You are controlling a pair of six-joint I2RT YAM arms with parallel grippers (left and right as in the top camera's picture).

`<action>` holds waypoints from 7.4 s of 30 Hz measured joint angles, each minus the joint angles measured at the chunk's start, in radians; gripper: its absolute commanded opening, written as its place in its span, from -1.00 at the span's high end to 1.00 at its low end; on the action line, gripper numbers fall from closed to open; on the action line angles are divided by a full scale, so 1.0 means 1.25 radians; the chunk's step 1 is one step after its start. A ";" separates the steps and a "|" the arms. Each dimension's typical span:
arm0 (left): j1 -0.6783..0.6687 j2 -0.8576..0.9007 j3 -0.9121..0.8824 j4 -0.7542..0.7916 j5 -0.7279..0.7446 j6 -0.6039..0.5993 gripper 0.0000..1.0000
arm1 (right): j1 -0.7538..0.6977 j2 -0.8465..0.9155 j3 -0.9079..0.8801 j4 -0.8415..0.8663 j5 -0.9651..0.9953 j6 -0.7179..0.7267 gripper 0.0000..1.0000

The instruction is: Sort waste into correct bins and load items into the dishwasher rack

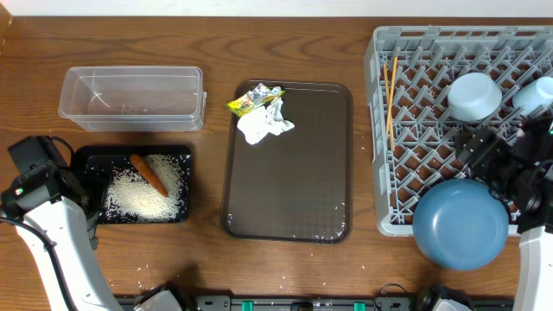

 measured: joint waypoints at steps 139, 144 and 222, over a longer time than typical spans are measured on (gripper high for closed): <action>-0.784 0.294 0.403 0.206 -0.238 0.296 0.88 | 0.110 0.566 0.599 -0.177 0.521 -0.042 -0.98; -0.668 0.345 0.403 0.270 -0.328 0.276 0.75 | 0.110 0.566 0.599 -0.178 0.521 -0.042 -0.99; -0.463 0.402 0.298 0.412 -0.292 0.130 -0.78 | 0.110 0.566 0.599 -0.177 0.521 -0.042 -0.99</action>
